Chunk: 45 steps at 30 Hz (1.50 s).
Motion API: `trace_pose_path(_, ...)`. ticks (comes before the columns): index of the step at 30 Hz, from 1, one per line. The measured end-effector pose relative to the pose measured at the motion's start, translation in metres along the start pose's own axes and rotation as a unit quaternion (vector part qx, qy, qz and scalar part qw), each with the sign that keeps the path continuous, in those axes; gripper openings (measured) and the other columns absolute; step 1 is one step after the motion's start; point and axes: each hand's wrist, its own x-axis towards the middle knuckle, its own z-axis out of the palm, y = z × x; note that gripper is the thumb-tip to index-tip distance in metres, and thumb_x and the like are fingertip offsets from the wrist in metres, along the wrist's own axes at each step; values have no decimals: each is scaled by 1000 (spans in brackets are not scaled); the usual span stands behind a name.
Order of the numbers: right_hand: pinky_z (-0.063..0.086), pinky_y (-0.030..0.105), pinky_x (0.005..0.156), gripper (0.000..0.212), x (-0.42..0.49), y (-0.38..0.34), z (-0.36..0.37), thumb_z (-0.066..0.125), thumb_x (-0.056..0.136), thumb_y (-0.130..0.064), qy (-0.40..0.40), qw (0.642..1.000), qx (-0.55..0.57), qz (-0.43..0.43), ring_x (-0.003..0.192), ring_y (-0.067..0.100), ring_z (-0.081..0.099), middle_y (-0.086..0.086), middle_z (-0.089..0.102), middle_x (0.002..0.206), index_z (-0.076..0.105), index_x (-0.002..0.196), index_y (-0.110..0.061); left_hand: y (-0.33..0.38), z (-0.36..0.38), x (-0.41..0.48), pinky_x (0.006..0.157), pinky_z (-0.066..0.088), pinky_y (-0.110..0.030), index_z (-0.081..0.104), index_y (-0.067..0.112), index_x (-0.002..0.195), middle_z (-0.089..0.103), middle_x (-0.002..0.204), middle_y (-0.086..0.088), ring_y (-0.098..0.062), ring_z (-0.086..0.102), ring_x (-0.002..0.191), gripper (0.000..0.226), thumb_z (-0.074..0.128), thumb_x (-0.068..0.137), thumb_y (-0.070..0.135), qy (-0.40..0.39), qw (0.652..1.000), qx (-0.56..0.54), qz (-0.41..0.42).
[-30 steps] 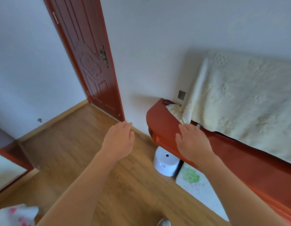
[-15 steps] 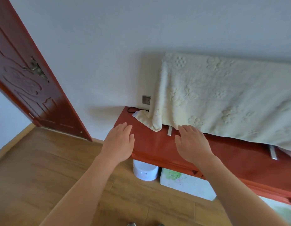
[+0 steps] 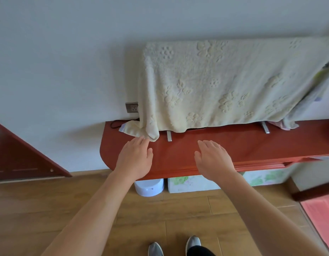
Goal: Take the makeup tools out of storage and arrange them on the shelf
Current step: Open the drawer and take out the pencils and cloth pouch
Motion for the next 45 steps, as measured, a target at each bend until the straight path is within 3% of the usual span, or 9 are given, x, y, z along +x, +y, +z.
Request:
trace_pose_path(6,41,36,95,28,1,4,34,35,95,-29,-44,999,16,12,104,22,50,-1,59,108,53,110,-14,-8,32,0,117,28,-40,43,10,146,41,152,-9,-25,36,140,46,38,103,27,-41,999,5,-22)
trace_pose_path(10,40,33,92,27,5,9,59,34,95,-28,-79,996,41,24,105,22,50,0,59,112,52,110,-15,-16,63,-3,118,28,-38,42,11,147,40,153,-7,-23,33,143,47,39,103,28,-50,997,-22,-46)
trace_pose_path(15,36,34,106,51,6,16,98,39,99,-37,-151,979,115,73,135,20,37,0,44,146,37,145,-14,-23,108,-11,104,40,-34,44,15,144,48,145,2,-18,45,131,46,47,100,29,-65,989,-85,-97)
trace_pose_path(22,46,31,88,58,17,32,180,52,92,-52,-213,935,204,196,116,19,54,-5,52,137,44,139,-19,-48,194,-7,88,51,-33,50,28,133,58,120,12,-5,57,102,50,63,88,45,-92,937,-212,-263)
trace_pose_path(31,40,26,81,78,35,50,287,64,83,-59,-214,861,322,332,113,21,60,0,64,126,43,140,-10,-60,296,0,73,46,-20,44,16,141,62,118,6,-5,60,99,77,77,80,47,-96,804,-406,-425)
trace_pose_path(37,47,41,99,116,38,54,339,67,62,-78,-168,759,466,423,111,17,62,-6,69,116,31,147,-9,-69,343,15,100,51,-41,19,14,155,66,122,6,-12,66,106,125,84,60,63,-71,693,-522,-493)
trace_pose_path(40,49,46,100,112,41,53,350,75,66,-67,-140,707,544,430,103,13,67,-9,68,113,26,149,-11,-67,349,22,104,49,-42,24,6,151,67,121,-6,-18,64,113,97,83,77,30,-8,604,-621,-499)
trace_pose_path(43,51,45,98,87,44,55,357,77,79,-44,-108,675,589,430,98,14,69,-3,69,113,33,145,-9,-70,356,25,108,45,-47,50,9,113,69,112,-9,-22,63,115,37,73,85,6,52,526,-700,-481)
trace_pose_path(45,52,41,98,77,48,54,361,78,81,-34,-93,647,621,432,102,15,67,1,69,113,38,141,-7,-72,360,25,109,43,-46,51,10,104,69,97,-3,-20,64,107,29,69,85,-2,70,478,-747,-457)
